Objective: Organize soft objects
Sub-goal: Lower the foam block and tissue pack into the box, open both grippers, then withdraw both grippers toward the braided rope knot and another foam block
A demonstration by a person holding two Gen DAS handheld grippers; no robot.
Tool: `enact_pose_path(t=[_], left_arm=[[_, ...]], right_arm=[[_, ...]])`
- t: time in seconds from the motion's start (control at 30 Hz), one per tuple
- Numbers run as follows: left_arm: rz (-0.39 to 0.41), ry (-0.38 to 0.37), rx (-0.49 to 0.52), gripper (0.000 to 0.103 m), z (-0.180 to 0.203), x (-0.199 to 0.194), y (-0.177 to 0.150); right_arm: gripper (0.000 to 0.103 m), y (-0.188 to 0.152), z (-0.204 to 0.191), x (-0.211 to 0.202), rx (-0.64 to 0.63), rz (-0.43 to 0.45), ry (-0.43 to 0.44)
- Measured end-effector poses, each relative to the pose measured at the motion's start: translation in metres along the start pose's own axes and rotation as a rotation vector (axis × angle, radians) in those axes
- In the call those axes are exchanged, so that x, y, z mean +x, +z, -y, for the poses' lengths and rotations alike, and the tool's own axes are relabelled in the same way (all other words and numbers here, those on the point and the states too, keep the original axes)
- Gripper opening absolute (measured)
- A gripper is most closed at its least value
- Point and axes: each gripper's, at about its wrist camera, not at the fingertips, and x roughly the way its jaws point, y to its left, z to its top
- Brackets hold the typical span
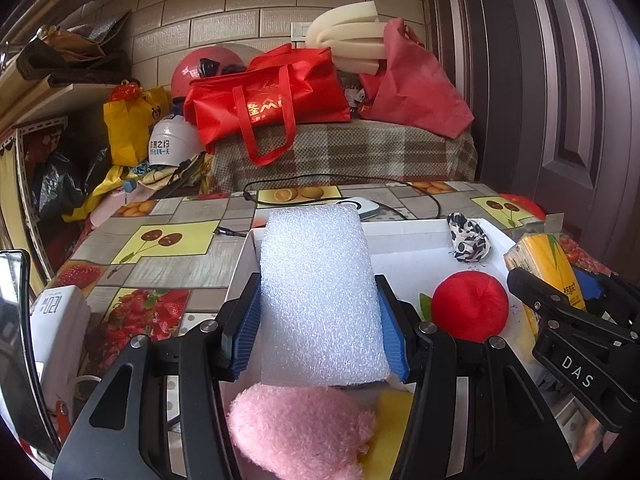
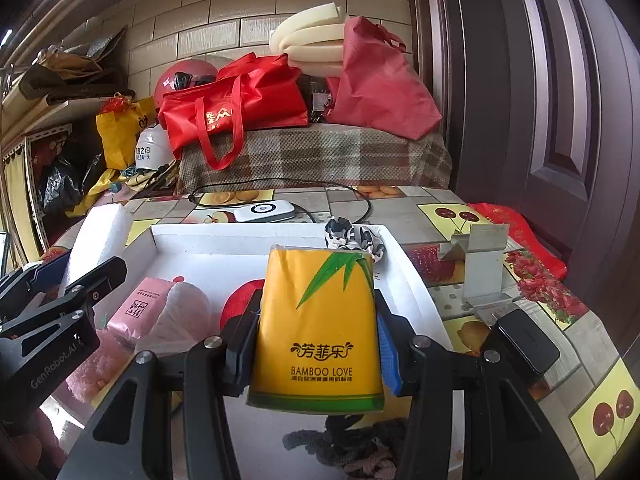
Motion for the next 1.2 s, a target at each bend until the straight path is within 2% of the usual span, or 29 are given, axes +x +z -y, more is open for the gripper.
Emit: enact_pose_path(t=[0.33,0.5,0.57,0.6,0.63,0.67,0.73,0.8,0.97,1.07,1.2], left_arm=[[-0.116,-0.02,0.03,0.053,0.007,0.026,0.001],[-0.11,-0.01,0.064,0.053,0.014,0.025,0.001],[-0.098,-0.01,0.082,0.057,0.018,0.022,0.001],[-0.091,-0.006,0.091,0.061,0.019,0.021,0.001],[-0.083,0.003,0.091,0.063,0.019,0.019,0.001],[-0.078,0.01,0.087,0.064,0.019,0.019,0.001],[-0.075,0.018,0.071,0.081,0.015,0.019,0.002],[-0.067,0.012,0.056,0.09,0.012,0.017,0.002],[-0.031,0.02,0.055,0.093,0.011,0.01,0.002],[-0.011,0.032,0.034,0.101,0.006,0.006,0.001],[0.039,0.03,0.013,0.103,0.002,-0.003,0.001]], right_arm=[[0.05,0.006,0.005,0.024,0.044,-0.055,-0.015],[0.053,0.006,0.004,0.023,0.042,-0.054,-0.019],[0.065,0.006,0.003,0.023,0.035,-0.057,-0.026],[0.079,0.006,0.002,0.021,0.03,-0.049,-0.029],[0.084,0.007,0.001,0.02,0.024,-0.038,-0.032],[0.084,0.007,0.0,0.018,0.021,-0.029,-0.042],[0.084,0.007,0.002,0.017,0.027,-0.023,-0.042],[0.085,0.008,0.006,0.018,0.045,-0.028,-0.049],[0.085,0.007,0.007,0.015,0.052,-0.01,-0.055],[0.085,0.007,0.007,0.01,0.053,0.015,-0.057],[0.094,0.007,0.009,0.003,0.066,0.058,-0.062]])
